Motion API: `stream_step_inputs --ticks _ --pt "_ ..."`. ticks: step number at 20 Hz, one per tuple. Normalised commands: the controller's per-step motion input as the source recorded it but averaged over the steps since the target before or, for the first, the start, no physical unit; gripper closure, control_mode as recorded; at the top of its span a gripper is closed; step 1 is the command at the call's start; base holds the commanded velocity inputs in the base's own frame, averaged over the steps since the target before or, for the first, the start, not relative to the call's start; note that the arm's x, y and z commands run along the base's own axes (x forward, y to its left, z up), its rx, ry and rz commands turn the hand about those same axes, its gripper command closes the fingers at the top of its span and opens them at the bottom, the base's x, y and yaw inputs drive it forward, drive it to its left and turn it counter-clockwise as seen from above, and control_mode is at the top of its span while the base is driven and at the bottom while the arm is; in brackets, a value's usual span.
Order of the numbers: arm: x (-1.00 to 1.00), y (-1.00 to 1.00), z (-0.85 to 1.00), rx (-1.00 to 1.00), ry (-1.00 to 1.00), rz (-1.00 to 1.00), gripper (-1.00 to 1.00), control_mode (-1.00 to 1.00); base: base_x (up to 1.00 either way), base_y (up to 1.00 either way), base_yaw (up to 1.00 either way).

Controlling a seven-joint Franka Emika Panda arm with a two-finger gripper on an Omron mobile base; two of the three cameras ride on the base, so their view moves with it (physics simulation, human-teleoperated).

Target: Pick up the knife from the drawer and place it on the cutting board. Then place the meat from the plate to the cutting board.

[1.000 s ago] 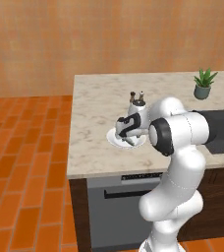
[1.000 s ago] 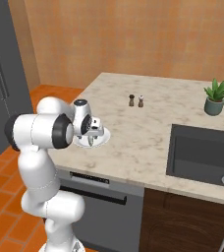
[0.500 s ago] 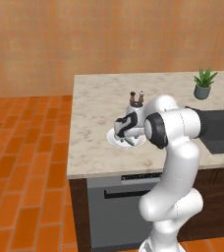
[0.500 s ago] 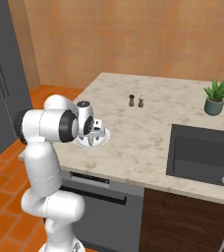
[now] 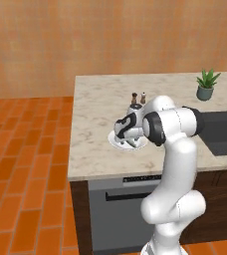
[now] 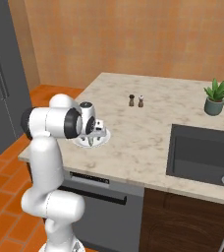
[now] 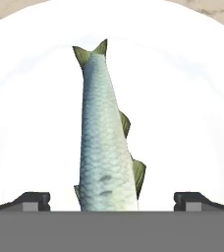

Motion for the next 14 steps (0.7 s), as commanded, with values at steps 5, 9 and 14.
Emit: stream_step_inputs --ticks 5,9,14 --pt "0.04 0.00 -0.05 0.00 0.01 0.02 1.00 -1.00 0.00 0.00 0.00" --pt "0.00 0.00 -0.08 0.00 0.02 0.02 1.00 -1.00 0.00 0.00 0.00" --pt "0.00 0.00 -0.13 -0.01 0.03 0.01 1.00 -1.00 0.00 0.00 0.00"
